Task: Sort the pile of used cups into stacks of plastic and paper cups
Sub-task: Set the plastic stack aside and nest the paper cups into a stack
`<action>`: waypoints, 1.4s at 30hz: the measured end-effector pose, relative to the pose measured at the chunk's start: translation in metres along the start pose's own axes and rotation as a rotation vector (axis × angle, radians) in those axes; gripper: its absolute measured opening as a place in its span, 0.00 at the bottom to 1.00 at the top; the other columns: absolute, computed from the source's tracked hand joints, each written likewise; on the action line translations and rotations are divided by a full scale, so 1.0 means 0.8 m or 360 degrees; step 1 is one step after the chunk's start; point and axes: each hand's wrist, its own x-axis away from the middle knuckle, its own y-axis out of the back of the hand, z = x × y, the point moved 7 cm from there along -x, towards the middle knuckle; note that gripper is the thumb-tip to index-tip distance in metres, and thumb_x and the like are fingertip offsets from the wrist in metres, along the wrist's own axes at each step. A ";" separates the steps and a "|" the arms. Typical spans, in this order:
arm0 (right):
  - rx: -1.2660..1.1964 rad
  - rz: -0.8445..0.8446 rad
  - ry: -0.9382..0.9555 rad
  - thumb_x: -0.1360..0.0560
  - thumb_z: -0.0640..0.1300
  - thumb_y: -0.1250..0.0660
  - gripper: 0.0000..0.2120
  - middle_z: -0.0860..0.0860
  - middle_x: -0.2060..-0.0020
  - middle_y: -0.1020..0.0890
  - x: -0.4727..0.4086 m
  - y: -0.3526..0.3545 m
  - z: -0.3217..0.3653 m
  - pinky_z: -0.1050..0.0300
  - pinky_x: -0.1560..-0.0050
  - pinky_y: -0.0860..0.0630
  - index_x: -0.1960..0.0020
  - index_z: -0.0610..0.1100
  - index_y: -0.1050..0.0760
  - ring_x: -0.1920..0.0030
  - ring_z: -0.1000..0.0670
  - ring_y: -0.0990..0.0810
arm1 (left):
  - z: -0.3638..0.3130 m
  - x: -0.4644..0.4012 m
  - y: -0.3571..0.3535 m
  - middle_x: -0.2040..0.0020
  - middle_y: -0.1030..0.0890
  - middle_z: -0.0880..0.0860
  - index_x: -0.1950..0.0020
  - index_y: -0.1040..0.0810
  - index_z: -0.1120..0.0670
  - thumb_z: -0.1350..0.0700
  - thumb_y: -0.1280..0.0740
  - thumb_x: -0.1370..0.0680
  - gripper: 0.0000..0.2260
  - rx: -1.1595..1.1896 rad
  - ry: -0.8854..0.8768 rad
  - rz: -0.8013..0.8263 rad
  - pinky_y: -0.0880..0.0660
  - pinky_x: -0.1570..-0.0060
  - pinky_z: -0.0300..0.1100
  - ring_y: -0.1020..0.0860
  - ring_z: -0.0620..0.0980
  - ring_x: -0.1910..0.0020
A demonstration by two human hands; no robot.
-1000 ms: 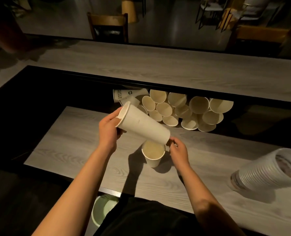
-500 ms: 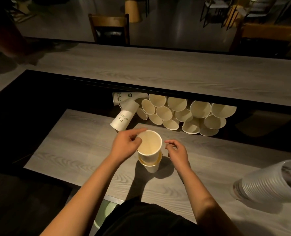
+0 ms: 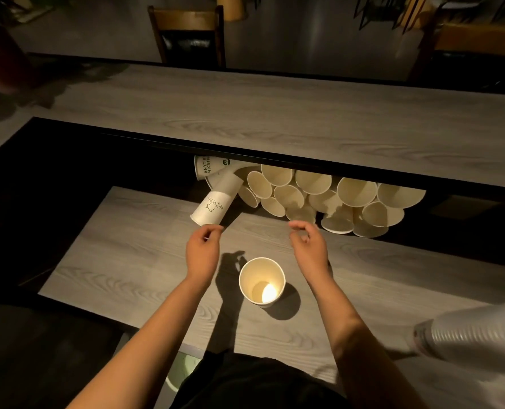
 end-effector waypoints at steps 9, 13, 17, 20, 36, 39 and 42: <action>0.0272 -0.0279 0.0202 0.21 0.40 0.32 0.17 0.52 0.22 0.45 -0.050 0.017 0.046 0.71 0.58 0.27 0.35 0.51 0.24 0.50 0.58 0.21 | -0.064 -0.065 -0.075 0.36 0.35 0.49 0.48 0.20 0.47 0.64 0.33 0.22 0.12 -0.0308 -0.0290 0.0283 0.25 0.55 0.28 0.25 0.45 0.45; 0.0568 -0.0301 0.0068 0.21 0.45 0.33 0.17 0.46 0.23 0.44 -0.076 0.019 0.048 0.71 0.62 0.33 0.32 0.46 0.27 0.59 0.57 0.23 | -0.104 -0.095 -0.135 0.37 0.30 0.55 0.36 0.22 0.56 0.60 0.33 0.22 0.15 -0.0704 -0.0398 0.0554 0.26 0.36 0.46 0.26 0.56 0.39; 0.0769 -0.0269 -0.0115 0.19 0.48 0.36 0.17 0.41 0.34 0.32 -0.094 0.024 0.049 0.57 0.54 0.31 0.36 0.38 0.27 0.51 0.43 0.21 | -0.112 -0.117 -0.167 0.58 0.19 0.56 0.55 0.21 0.58 0.54 0.33 0.22 0.08 -0.0869 -0.0175 0.0698 0.22 0.60 0.46 0.19 0.60 0.51; 0.0792 -0.0272 -0.0179 0.18 0.48 0.38 0.19 0.39 0.35 0.29 -0.097 0.029 0.050 0.56 0.53 0.33 0.35 0.35 0.28 0.51 0.43 0.23 | -0.102 -0.121 -0.174 0.52 0.17 0.63 0.49 0.19 0.65 0.54 0.34 0.21 0.13 -0.0714 -0.0035 0.0689 0.20 0.50 0.56 0.18 0.63 0.51; 0.0743 -0.0393 0.0286 0.17 0.44 0.39 0.25 0.53 0.19 0.40 -0.006 0.032 0.059 0.45 0.29 0.28 0.20 0.45 0.37 0.26 0.46 0.31 | -0.031 -0.037 -0.104 0.44 0.18 0.45 0.33 0.20 0.52 0.58 0.31 0.19 0.15 0.0898 0.0380 0.0106 0.20 0.50 0.39 0.18 0.44 0.46; 0.0826 -0.0471 0.0362 0.17 0.44 0.38 0.23 0.55 0.21 0.37 0.012 0.040 0.059 0.46 0.25 0.35 0.23 0.44 0.32 0.26 0.46 0.33 | -0.017 -0.022 -0.082 0.43 0.20 0.48 0.34 0.19 0.55 0.64 0.30 0.21 0.15 0.1104 0.0521 -0.0024 0.18 0.50 0.41 0.19 0.49 0.46; 0.0923 -0.0574 0.0447 0.19 0.43 0.36 0.21 0.55 0.23 0.32 0.030 0.048 0.063 0.47 0.29 0.38 0.27 0.44 0.28 0.32 0.46 0.31 | -0.008 -0.008 -0.062 0.38 0.21 0.54 0.35 0.19 0.58 0.68 0.31 0.22 0.16 0.1187 0.0618 -0.0090 0.19 0.45 0.47 0.19 0.54 0.43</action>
